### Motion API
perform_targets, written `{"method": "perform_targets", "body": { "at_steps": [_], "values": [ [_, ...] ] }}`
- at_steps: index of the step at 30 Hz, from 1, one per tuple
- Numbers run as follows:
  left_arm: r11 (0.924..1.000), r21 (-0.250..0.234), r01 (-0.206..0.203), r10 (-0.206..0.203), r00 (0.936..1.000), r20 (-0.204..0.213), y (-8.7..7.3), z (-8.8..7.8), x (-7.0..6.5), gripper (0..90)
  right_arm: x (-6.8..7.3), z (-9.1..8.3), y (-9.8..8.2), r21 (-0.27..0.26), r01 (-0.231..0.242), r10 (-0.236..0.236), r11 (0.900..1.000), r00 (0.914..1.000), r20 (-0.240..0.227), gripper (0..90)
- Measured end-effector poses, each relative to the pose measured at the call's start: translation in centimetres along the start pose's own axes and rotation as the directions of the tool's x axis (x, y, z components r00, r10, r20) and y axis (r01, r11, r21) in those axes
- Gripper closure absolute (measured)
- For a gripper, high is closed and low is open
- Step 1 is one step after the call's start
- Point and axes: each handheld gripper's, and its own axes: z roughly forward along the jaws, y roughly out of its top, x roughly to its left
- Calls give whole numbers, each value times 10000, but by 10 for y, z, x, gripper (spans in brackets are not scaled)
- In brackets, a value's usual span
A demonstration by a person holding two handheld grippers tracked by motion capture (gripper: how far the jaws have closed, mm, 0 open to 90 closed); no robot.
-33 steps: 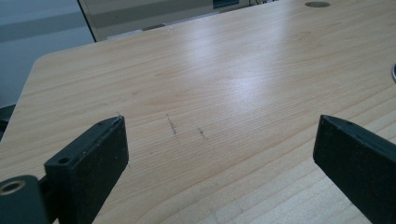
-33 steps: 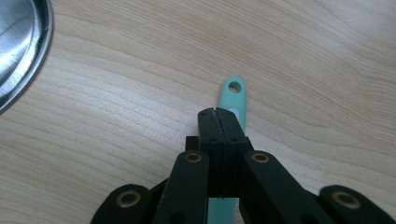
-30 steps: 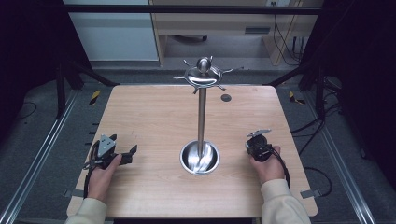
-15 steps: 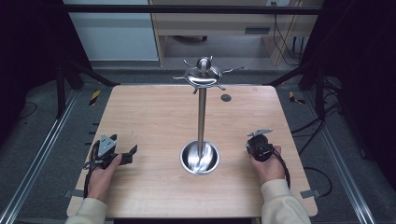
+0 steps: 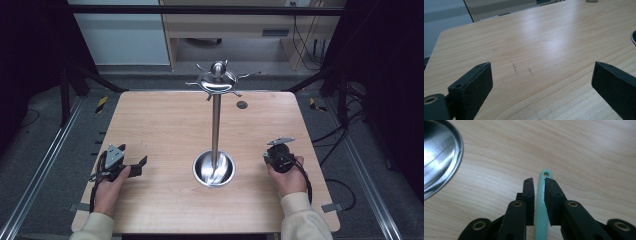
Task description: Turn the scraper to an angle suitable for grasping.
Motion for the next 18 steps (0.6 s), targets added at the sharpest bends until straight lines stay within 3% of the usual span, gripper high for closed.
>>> {"method": "perform_targets", "body": {
  "at_steps": [7, 9, 18],
  "values": [
    [9994, 205, -285, 283, 9996, 73, 1, 2, -5, 32, -4, -8, 12, 521, -116, 125, 9986, 9998, -162, 694],
    [9994, 186, -277, 275, 9996, 88, 1, 1, -5, 32, -7, -6, 18, 1115, 25, 0, 9938, 9998, -221, 606],
    [9993, 181, -326, 323, 9994, 133, 1, 1, -6, 32, -9, -9, 34, 2047, 606, -554, 9770, 9980, -308, 569]
  ]
}}
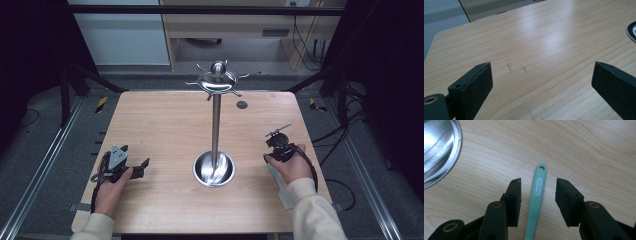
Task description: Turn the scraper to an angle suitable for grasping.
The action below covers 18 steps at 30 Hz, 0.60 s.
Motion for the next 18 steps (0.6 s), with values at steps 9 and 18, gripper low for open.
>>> {"method": "perform_targets", "body": {
  "at_steps": [9, 18],
  "values": [
    [10000, -6, -45, 45, 10000, 6, 0, 0, 0, 32, -11, 3, 10, 943, -133, 133, 9955, 9999, 6, 621],
    [10000, 1, -16, 16, 10000, 19, 0, 0, 0, 32, -12, 13, 16, 1557, -206, 242, 9876, 9995, -215, 640]
  ]
}}
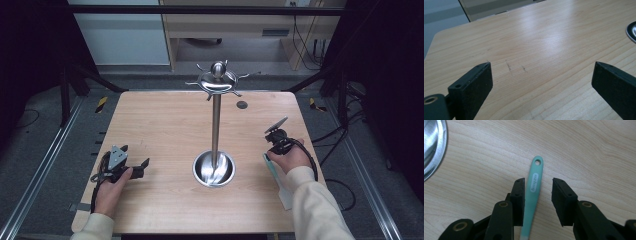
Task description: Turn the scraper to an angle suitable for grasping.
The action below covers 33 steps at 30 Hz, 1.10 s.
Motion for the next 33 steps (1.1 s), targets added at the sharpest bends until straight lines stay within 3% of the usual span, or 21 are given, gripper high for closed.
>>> {"method": "perform_targets", "body": {
  "at_steps": [12, 33],
  "values": [
    [10000, 27, 2, -2, 10000, 21, 0, 0, 0, 33, -1, 18, 1, 405, -215, 221, 9989, 9997, -138, 638],
    [10000, 64, -47, 46, 10000, 50, 0, 0, 0, 33, -2, 25, -1, 132, -697, 701, 9975, 9969, -348, 657]
  ]
}}
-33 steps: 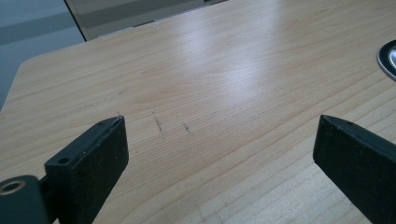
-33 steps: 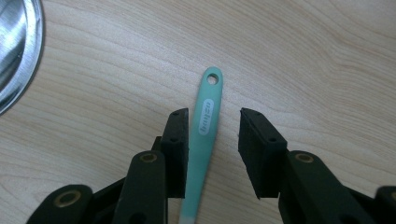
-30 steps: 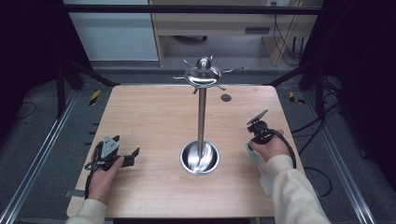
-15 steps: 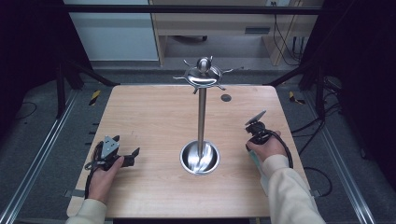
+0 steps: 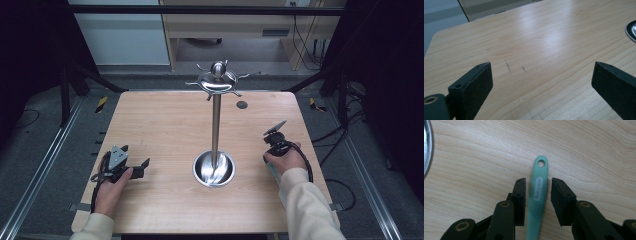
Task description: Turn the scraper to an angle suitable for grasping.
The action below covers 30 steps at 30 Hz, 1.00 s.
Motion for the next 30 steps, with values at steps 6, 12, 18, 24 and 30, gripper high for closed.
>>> {"method": "perform_targets", "body": {
  "at_steps": [6, 12, 18, 24, 30],
  "values": [
    [10000, 0, -17, 17, 10000, 37, 0, 0, 0, 34, 0, 4, 0, 81, 6, -6, 10000, 10000, 19, 659],
    [10000, 23, -32, 31, 10000, 40, 0, 0, -1, 36, 0, 5, 0, 101, -10, 9, 9999, 10000, 31, 663],
    [10000, 31, -15, 15, 10000, 34, 0, 0, 0, 35, 1, 6, 0, 165, 27, -27, 9999, 10000, 47, 682],
    [10000, 28, 2, -2, 10000, 29, 0, 0, 0, 36, 1, 8, 0, 190, 23, -25, 9998, 10000, 68, 699],
    [10000, 45, -6, 6, 10000, 17, 0, 0, 0, 35, 2, 8, 1, 224, 52, -54, 9997, 9999, 102, 715]
  ]
}}
